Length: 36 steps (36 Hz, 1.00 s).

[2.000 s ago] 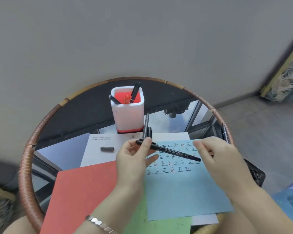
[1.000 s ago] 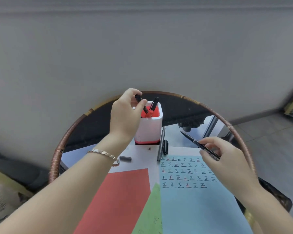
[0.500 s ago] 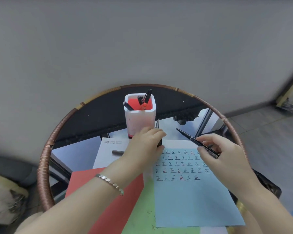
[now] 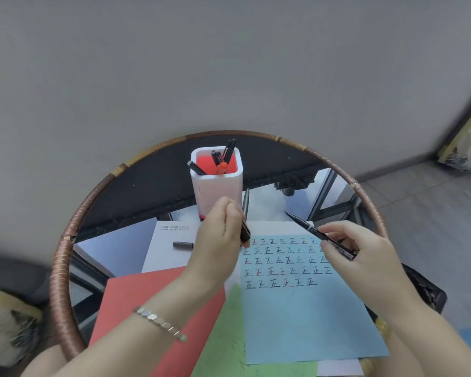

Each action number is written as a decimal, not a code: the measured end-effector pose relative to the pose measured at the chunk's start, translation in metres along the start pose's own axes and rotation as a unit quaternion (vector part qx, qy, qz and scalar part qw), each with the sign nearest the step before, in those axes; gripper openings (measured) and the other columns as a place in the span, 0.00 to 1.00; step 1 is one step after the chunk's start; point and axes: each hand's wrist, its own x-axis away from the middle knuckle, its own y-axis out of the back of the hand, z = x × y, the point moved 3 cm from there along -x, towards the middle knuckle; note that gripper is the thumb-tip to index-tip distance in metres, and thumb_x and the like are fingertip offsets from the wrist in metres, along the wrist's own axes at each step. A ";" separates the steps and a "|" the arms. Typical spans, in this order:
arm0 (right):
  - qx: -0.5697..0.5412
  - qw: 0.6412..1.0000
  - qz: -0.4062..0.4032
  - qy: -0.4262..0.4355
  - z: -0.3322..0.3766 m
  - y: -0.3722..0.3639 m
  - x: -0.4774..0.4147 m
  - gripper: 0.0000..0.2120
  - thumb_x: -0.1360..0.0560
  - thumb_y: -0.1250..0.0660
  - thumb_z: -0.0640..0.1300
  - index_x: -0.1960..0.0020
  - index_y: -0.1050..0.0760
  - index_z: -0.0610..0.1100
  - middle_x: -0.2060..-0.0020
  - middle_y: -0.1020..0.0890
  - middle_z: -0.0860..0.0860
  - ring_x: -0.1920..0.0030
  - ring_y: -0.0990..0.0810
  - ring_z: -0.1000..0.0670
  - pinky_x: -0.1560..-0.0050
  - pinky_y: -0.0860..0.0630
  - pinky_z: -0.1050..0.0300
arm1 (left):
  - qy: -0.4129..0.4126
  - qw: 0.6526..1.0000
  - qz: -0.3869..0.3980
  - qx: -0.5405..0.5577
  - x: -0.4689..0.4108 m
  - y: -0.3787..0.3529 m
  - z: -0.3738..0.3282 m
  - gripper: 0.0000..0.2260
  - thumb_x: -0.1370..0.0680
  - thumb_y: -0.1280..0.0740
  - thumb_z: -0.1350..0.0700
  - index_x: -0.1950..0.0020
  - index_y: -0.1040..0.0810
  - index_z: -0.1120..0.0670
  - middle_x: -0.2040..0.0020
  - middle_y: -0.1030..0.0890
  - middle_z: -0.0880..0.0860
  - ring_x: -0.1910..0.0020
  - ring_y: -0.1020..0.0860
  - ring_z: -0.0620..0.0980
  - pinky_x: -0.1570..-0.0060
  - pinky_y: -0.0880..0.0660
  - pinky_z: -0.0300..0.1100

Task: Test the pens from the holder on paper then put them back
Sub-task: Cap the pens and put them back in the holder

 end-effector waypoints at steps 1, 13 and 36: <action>0.000 1.000 0.002 -0.001 0.000 -0.001 0.000 0.16 0.30 0.32 0.34 0.60 0.25 0.56 0.61 0.19 0.55 0.56 0.25 0.66 0.60 0.33 0.79 | 0.026 0.999 -0.006 0.040 0.004 0.002 -0.001 0.13 0.19 0.48 0.60 0.62 0.32 0.58 0.73 0.28 0.53 0.78 0.32 0.40 0.75 0.36 0.30; 0.001 1.000 0.022 0.010 0.004 -0.020 0.009 0.20 0.35 0.26 0.37 0.63 0.27 0.61 0.67 0.21 0.58 0.64 0.25 0.62 0.66 0.32 0.75 | 0.296 0.908 -0.013 0.297 0.042 0.017 0.025 0.05 0.20 0.43 0.61 0.51 0.28 0.58 0.60 0.20 0.57 0.68 0.26 0.46 0.75 0.30 0.33; -0.063 0.992 0.066 0.090 0.034 -0.021 0.029 0.11 0.37 0.30 0.50 0.55 0.23 0.60 0.62 0.19 0.60 0.68 0.24 0.53 0.71 0.29 0.69 | 0.296 0.868 -0.026 0.397 0.058 0.030 0.024 0.12 0.33 0.33 0.56 0.53 0.21 0.61 0.65 0.20 0.50 0.70 0.23 0.42 0.72 0.25 0.32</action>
